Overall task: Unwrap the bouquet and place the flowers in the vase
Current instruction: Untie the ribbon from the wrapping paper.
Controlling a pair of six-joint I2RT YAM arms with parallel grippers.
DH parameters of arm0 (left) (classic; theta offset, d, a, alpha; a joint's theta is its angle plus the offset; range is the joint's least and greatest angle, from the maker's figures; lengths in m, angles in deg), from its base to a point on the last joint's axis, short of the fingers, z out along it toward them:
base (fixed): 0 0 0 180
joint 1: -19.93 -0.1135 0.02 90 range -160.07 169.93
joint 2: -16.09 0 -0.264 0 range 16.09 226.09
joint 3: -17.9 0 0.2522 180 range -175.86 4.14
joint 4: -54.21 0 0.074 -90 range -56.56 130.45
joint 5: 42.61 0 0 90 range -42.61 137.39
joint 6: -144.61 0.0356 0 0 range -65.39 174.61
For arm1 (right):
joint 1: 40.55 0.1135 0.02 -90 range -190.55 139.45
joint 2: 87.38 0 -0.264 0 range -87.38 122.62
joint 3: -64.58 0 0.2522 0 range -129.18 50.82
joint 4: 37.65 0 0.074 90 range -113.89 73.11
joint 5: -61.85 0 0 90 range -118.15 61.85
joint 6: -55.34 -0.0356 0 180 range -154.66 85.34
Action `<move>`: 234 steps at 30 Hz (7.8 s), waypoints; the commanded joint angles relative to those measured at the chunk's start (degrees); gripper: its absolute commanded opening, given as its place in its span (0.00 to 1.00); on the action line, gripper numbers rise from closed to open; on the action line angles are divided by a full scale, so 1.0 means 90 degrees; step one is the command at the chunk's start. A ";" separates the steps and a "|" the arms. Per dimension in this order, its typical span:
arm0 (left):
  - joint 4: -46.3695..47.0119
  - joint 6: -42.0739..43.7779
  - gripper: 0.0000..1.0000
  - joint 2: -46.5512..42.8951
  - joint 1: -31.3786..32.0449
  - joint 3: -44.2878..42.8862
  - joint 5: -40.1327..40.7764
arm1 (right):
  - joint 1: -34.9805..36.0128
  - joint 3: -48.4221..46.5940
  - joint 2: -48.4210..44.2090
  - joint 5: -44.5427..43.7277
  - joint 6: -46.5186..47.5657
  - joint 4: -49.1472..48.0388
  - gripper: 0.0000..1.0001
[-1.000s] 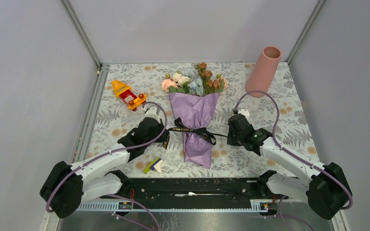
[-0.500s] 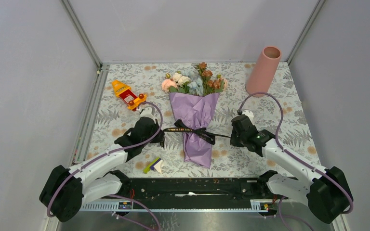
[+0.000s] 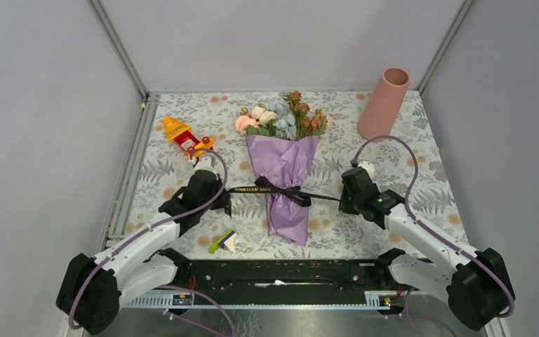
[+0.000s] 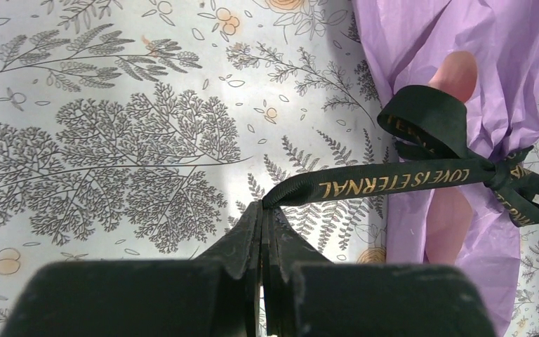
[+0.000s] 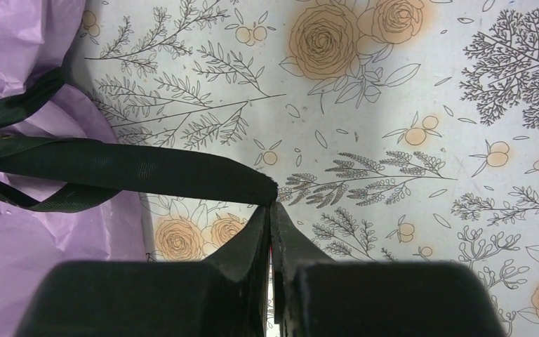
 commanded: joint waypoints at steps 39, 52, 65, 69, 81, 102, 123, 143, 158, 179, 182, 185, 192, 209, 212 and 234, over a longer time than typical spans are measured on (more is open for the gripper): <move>-0.0948 -0.0098 0.00 -0.0968 -0.1360 -0.0519 -0.0548 | -0.1216 0.0081 -0.0573 -0.0088 0.0497 0.0414 0.00; -0.1420 0.0163 0.00 -0.1196 -0.1845 -0.0823 -0.0685 | -0.1547 0.0128 -0.0715 0.0068 0.0541 0.0448 0.00; -0.2063 0.0699 0.00 -0.1347 -0.2305 -0.1117 -0.0552 | -0.1819 0.0185 -0.0822 0.0237 0.0573 0.0460 0.00; -0.2254 0.0890 0.00 -0.1337 -0.2389 -0.1263 -0.0481 | -0.1900 0.0173 -0.0855 0.0222 0.0582 0.0536 0.00; -0.2597 0.1319 0.00 -0.1296 -0.2677 -0.1591 -0.0397 | -0.2223 0.0105 -0.1021 0.0097 0.0465 0.0754 0.00; -0.2959 0.1931 0.00 -0.1337 -0.3071 -0.1921 0.0158 | -0.2776 -0.0105 -0.1300 -0.0255 0.0376 0.1025 0.00; -0.2970 0.2256 0.00 -0.1264 -0.3174 -0.2085 0.0611 | -0.3116 -0.0459 -0.1380 -0.0734 0.0560 0.1215 0.00; -0.3048 0.2463 0.00 -0.1340 -0.3242 -0.2143 0.0924 | -0.3402 -0.0745 -0.1525 -0.1326 0.0917 0.1459 0.00; -0.3117 0.2482 0.00 -0.1479 -0.3272 -0.2284 0.1578 | -0.3673 -0.0908 -0.1576 -0.1551 0.0952 0.1558 0.00; -0.3059 0.2584 0.00 -0.1431 -0.3318 -0.2499 0.1981 | -0.3848 -0.1141 -0.1626 -0.2091 0.0902 0.1676 0.00; -0.3048 0.2623 0.00 -0.1434 -0.3328 -0.2564 0.2079 | -0.3855 -0.1166 -0.1651 -0.2201 0.0915 0.1687 0.00; -0.3029 0.2648 0.00 -0.1429 -0.3330 -0.2608 0.2183 | -0.3860 -0.1179 -0.1680 -0.2249 0.0928 0.1685 0.00; -0.2999 0.2694 0.00 -0.1399 -0.3367 -0.2726 0.2349 | -0.3887 -0.1236 -0.1682 -0.2370 0.0923 0.1688 0.00; -0.3028 0.2659 0.00 -0.1418 -0.3371 -0.3048 0.2541 | -0.3953 -0.1352 -0.1724 -0.2861 0.0857 0.1763 0.00; -0.3017 0.2707 0.00 -0.1393 -0.3372 -0.3089 0.2619 | -0.3967 -0.1352 -0.1722 -0.2912 0.0832 0.1764 0.00; -0.2863 0.2814 0.00 -0.1393 -0.3613 -0.2925 0.2903 | -0.4156 -0.1148 -0.1354 -0.3095 0.0534 0.1653 0.00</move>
